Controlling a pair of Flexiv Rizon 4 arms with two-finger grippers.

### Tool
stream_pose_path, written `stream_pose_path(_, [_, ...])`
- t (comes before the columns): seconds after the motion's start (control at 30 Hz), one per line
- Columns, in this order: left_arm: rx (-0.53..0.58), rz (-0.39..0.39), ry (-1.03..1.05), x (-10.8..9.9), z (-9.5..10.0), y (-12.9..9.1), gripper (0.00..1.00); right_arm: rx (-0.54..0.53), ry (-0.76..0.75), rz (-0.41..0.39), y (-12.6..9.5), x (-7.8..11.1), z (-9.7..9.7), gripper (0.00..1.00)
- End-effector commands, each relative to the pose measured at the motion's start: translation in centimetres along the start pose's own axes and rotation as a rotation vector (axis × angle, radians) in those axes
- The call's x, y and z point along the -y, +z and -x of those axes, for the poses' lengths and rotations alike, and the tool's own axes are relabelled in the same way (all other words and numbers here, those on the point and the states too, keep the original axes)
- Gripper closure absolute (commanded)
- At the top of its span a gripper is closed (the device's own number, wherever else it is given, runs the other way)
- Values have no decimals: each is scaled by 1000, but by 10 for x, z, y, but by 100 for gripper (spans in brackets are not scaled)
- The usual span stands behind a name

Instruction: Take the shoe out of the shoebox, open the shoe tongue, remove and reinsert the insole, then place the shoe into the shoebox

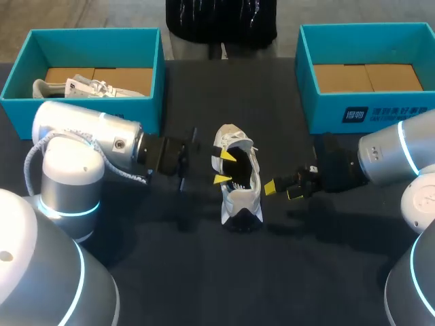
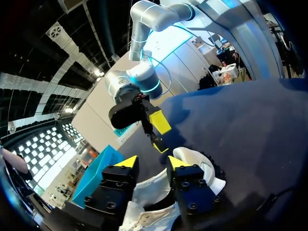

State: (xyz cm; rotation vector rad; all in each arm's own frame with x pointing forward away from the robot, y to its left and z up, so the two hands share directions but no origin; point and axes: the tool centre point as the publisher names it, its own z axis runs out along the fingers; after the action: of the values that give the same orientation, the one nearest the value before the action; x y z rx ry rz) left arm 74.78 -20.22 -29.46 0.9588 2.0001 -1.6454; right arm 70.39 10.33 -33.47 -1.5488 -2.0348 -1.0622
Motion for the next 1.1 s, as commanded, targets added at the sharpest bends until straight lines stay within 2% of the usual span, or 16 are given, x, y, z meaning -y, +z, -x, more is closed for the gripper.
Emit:
stream_pose_path(0.03, [-57,4,-6,6,7,-5,100,1,-1,2,1,0,0,0])
stream_pose_path(0.3, [-246,5,34,17,13,-9,100,1,-1,2,1,0,0,0])
stream_pose_path(0.63, [-492,53,137,29,11,-23,100,1,-1,2,1,0,0,0])
stream_pose_path(0.77, [-496,68,151,36,17,-30,100,1,-1,2,1,0,0,0])
stream_pose_path(1.1, [-496,68,151,36,17,-30,100,1,-1,2,1,0,0,0])
